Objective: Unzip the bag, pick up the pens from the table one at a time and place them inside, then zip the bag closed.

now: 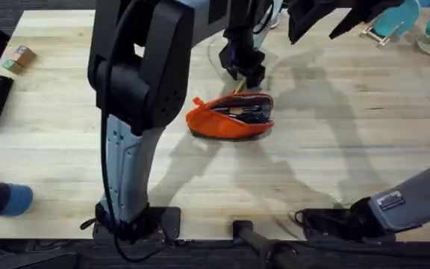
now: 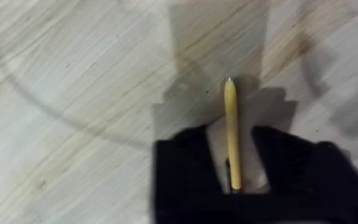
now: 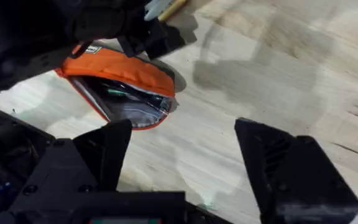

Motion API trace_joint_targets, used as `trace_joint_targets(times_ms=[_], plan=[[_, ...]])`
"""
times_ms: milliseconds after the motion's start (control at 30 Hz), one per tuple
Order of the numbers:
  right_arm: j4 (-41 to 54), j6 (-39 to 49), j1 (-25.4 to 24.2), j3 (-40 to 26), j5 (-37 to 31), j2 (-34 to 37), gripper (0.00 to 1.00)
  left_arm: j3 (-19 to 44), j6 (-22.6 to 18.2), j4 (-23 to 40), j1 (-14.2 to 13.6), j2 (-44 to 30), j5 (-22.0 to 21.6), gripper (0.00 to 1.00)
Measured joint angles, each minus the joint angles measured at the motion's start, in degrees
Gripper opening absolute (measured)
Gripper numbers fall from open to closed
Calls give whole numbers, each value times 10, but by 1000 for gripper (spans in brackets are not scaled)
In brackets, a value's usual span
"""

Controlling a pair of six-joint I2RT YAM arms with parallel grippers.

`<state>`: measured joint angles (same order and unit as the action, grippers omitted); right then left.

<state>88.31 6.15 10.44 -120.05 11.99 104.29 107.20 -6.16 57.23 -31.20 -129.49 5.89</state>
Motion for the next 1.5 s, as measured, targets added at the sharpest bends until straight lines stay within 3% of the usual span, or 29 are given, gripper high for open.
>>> trace_joint_targets(times_ms=[100,133,467,767,967,1167,1500], plan=[[0,0,0,0,0,0,995,0,0,2,0,-1,7,83],[0,0,0,0,0,0,995,1,0,0,0,-1,7,53],[0,0,0,-4,0,0,995,1,1,0,0,-1,7,44],[13,0,0,-68,0,-1,996,3,1,7,9,-1,19,43],[40,0,0,-93,0,-1,996,43,1,56,22,-16,20,43],[43,11,0,-99,0,-1,997,99,1,64,24,-15,20,43],[43,15,19,-99,0,-2,996,105,1,102,24,21,15,43]])
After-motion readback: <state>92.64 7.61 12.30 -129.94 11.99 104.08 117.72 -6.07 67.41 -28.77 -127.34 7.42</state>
